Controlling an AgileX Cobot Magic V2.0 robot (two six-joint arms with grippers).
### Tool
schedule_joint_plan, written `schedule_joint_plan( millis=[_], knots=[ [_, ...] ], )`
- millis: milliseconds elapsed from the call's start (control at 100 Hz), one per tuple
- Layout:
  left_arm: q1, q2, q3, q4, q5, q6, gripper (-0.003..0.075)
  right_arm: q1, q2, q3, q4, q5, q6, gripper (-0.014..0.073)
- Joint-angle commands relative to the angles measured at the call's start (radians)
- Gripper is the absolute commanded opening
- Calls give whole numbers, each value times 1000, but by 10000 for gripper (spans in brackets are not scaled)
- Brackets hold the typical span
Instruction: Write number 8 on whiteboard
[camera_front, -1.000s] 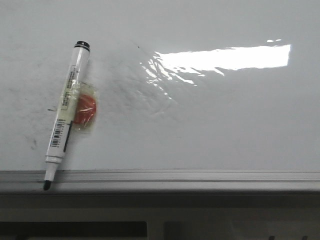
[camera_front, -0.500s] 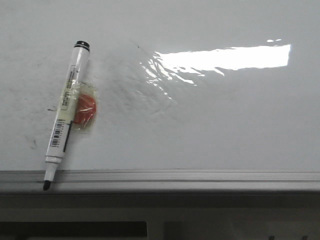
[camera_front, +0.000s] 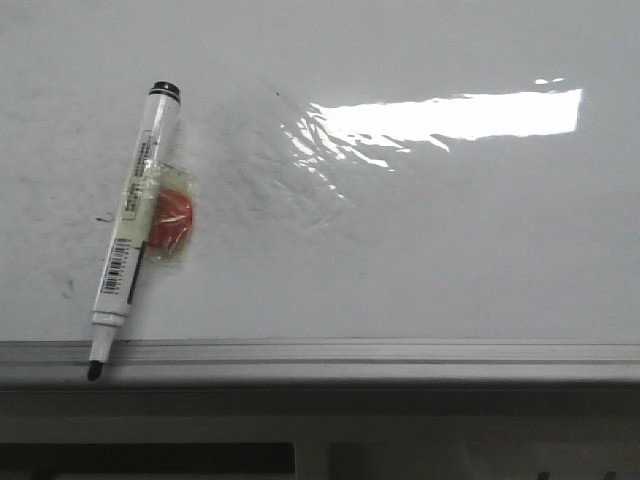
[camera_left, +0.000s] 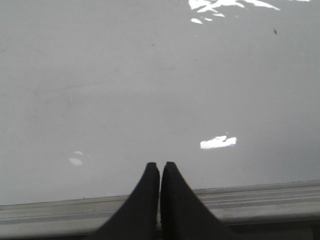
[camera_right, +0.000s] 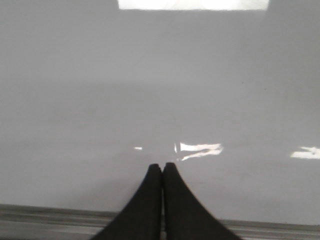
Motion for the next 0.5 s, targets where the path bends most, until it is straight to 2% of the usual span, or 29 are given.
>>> schedule_joint_plan(
  millis=[0,380,490],
  knots=[
    [0,-28,40,-3,-39,1,-20,-6,-21,12,-13,-19,0,-63],
    [0,-28,40,-3,-41,1,-20,-6,-21,12,-13,-21,0,-63],
    [0,-28,40,-3,-44,1,-20,-6,-21,12,-13,-69,0,-63]
  ],
)
